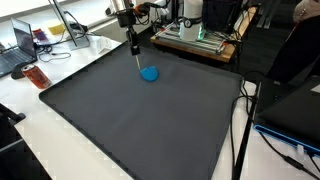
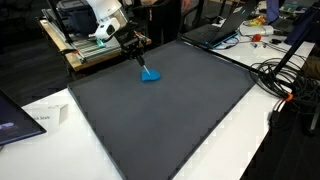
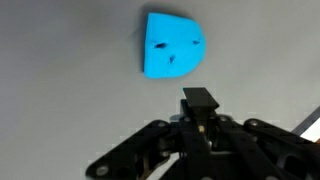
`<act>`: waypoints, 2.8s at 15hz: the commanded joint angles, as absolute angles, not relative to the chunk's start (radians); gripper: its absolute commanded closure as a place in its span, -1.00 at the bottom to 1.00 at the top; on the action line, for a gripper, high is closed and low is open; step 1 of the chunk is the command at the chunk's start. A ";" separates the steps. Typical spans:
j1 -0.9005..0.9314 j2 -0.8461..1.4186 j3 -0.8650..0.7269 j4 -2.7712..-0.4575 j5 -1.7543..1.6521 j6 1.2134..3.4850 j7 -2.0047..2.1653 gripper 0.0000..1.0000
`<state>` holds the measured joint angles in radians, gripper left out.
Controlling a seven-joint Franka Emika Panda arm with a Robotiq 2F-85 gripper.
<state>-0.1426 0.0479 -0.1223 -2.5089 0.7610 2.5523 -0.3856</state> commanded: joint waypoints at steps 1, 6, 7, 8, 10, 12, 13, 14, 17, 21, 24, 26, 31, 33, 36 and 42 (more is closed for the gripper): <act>-0.177 0.061 -0.137 -2.497 0.897 2.541 -0.515 0.94; -0.206 0.096 -0.154 -2.484 1.041 2.536 -0.648 0.94; -0.212 0.107 -0.156 -2.481 1.064 2.526 -0.675 0.94; -0.217 0.120 -0.158 -2.477 1.085 2.523 -0.696 0.94; -0.224 0.144 -0.159 -2.471 1.117 2.520 -0.731 0.94; -0.226 0.162 -0.160 -2.467 1.132 2.517 -0.757 0.94; -0.228 0.170 -0.159 -2.466 1.140 2.516 -0.768 0.94; -0.229 0.178 -0.158 -2.465 1.148 2.517 -0.778 0.94; -0.227 0.180 -0.158 -2.484 1.135 2.531 -0.776 0.94; -0.220 0.125 -0.155 -2.539 1.144 2.569 -0.791 0.94; -0.209 0.075 -0.141 -2.590 1.208 2.639 -0.854 0.94; -0.198 0.048 -0.130 -2.621 1.260 2.691 -0.903 0.94; -0.181 -0.037 -0.109 -2.688 1.398 2.759 -1.032 0.94; -0.173 -0.066 -0.101 -2.708 1.442 2.790 -1.057 0.94; -0.158 -0.118 -0.084 -2.747 1.485 2.842 -1.074 0.94; -0.098 -0.156 -0.019 -2.747 1.623 2.984 -1.101 0.94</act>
<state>-0.1260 -0.1243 -0.0512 -2.7474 1.5251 2.9144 -1.0493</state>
